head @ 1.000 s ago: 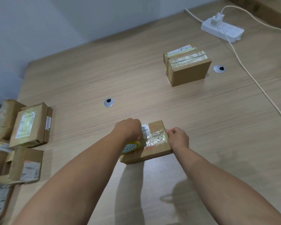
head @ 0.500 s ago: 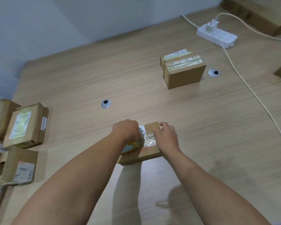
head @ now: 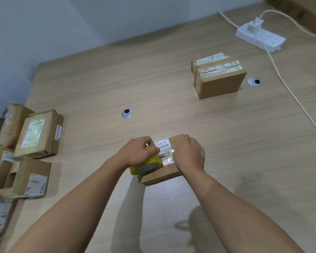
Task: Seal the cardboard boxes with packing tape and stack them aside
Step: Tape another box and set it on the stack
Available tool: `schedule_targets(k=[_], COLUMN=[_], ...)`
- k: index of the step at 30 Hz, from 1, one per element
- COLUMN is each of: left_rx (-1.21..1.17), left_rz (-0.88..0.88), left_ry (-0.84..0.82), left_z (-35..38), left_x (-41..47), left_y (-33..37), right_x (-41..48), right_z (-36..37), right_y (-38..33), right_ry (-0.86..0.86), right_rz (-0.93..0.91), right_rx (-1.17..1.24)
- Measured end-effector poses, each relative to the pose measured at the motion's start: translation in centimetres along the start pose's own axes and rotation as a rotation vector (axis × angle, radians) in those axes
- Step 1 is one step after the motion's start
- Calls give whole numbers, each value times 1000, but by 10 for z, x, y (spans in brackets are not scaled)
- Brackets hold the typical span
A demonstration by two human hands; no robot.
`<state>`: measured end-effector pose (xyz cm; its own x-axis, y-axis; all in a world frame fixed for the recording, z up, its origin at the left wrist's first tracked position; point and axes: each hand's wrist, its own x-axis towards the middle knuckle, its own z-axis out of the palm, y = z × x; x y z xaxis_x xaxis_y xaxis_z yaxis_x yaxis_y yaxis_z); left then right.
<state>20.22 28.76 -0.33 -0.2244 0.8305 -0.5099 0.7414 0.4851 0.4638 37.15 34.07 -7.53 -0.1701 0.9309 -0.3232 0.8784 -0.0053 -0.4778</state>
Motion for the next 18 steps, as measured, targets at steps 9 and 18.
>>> schedule_targets(k=[9,18], left_rx=[-371,-510], left_rz=[53,81], left_ry=[-56,-52], left_z=[1,-5], left_x=[-17,-33], left_y=[-24,-52], right_x=[-4,2], right_z=[11,14], right_y=[9,8], right_ry=[-36,-47], right_rz=[-12,58], right_rx=[152,145])
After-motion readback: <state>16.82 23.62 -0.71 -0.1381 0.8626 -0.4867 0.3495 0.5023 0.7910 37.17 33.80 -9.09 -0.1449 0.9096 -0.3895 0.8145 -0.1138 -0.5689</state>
